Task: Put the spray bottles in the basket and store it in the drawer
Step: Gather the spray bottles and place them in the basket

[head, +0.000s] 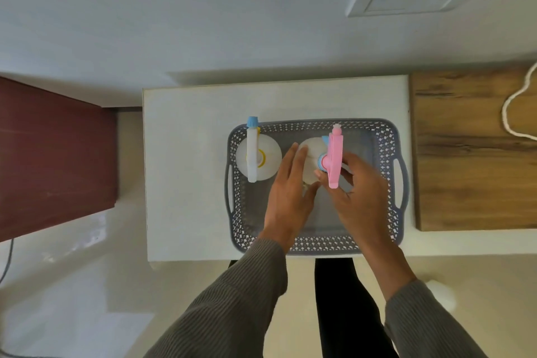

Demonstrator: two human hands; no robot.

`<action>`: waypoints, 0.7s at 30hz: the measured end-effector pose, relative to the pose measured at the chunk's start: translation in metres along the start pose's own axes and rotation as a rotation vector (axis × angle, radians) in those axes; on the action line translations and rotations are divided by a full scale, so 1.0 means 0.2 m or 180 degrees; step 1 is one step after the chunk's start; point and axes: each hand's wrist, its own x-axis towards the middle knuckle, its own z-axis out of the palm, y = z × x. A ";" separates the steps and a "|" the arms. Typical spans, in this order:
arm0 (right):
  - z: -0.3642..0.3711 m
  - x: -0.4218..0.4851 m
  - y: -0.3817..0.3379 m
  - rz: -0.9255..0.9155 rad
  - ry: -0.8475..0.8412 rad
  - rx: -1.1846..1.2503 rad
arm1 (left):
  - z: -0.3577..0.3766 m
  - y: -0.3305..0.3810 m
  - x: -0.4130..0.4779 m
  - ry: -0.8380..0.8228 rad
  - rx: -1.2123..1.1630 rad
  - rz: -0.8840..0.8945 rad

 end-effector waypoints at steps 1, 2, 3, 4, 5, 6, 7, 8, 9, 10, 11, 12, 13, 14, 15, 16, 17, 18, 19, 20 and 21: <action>0.00 0.00 0.00 0.0026 -0.0009 0.0058 | 0.00 -0.01 0.01 -0.0009 0.0021 0.0010; 0.01 0.01 0.01 0.0052 -0.0016 0.0123 | 0.00 -0.01 0.01 -0.0020 0.0049 0.0017; 0.01 0.02 0.01 0.0075 -0.0014 0.0191 | 0.00 -0.01 0.02 -0.0028 0.0072 0.0029; 0.02 0.02 0.01 0.0091 -0.0007 0.0242 | 0.00 -0.02 0.03 -0.0029 0.0089 0.0042; 0.02 0.04 0.01 0.0100 -0.0010 0.0264 | 0.00 -0.02 0.03 -0.0027 0.0104 0.0053; 0.03 0.05 0.01 0.0109 -0.0019 0.0254 | 0.00 -0.02 0.04 -0.0023 0.0117 0.0064; 0.03 0.06 0.01 0.0114 -0.0030 0.0225 | 0.00 -0.02 0.04 -0.0018 0.0126 0.0071; 0.04 0.06 0.01 0.0107 -0.0030 0.0179 | 0.01 -0.03 0.05 -0.0021 0.0131 0.0075; 0.04 0.07 0.01 0.0090 -0.0017 0.0128 | 0.00 -0.03 0.05 -0.0027 0.0139 0.0078; 0.05 0.07 0.01 0.0076 0.0006 0.0084 | 0.00 -0.03 0.06 -0.0036 0.0150 0.0088; 0.05 0.07 0.01 0.0073 0.0029 0.0062 | 0.00 -0.03 0.06 -0.0050 0.0162 0.0102; 0.05 0.08 0.01 0.0081 0.0044 0.0064 | 0.00 -0.03 0.06 -0.0069 0.0168 0.0107; 0.05 0.08 0.01 0.0095 0.0045 0.0078 | 0.00 -0.03 0.06 -0.0085 0.0165 0.0106; 0.06 0.08 0.01 0.0114 0.0040 0.0100 | 0.00 -0.03 0.06 -0.0100 0.0145 0.0100; 0.06 0.07 0.01 0.0134 0.0032 0.0128 | 0.00 -0.03 0.06 -0.0105 0.0118 0.0091; 0.06 0.07 0.01 0.0150 0.0018 0.0142 | -0.01 -0.02 0.06 -0.0103 0.0090 0.0086; 0.05 0.07 0.01 0.0171 -0.0010 0.0119 | -0.01 -0.01 0.05 -0.0097 0.0066 0.0090; 0.05 0.07 0.01 0.0209 -0.0051 0.0073 | -0.02 0.00 0.05 -0.0086 0.0041 0.0105; 0.04 0.07 0.01 0.0263 -0.0087 0.0040 | -0.03 0.02 0.03 -0.0068 0.0013 0.0131; 0.03 0.06 0.01 0.0315 -0.0096 0.0038 | -0.03 0.03 0.01 -0.0043 -0.0019 0.0144; 0.01 0.05 0.02 0.0359 -0.0079 0.0061 | -0.04 0.05 -0.02 0.0004 -0.0030 0.0110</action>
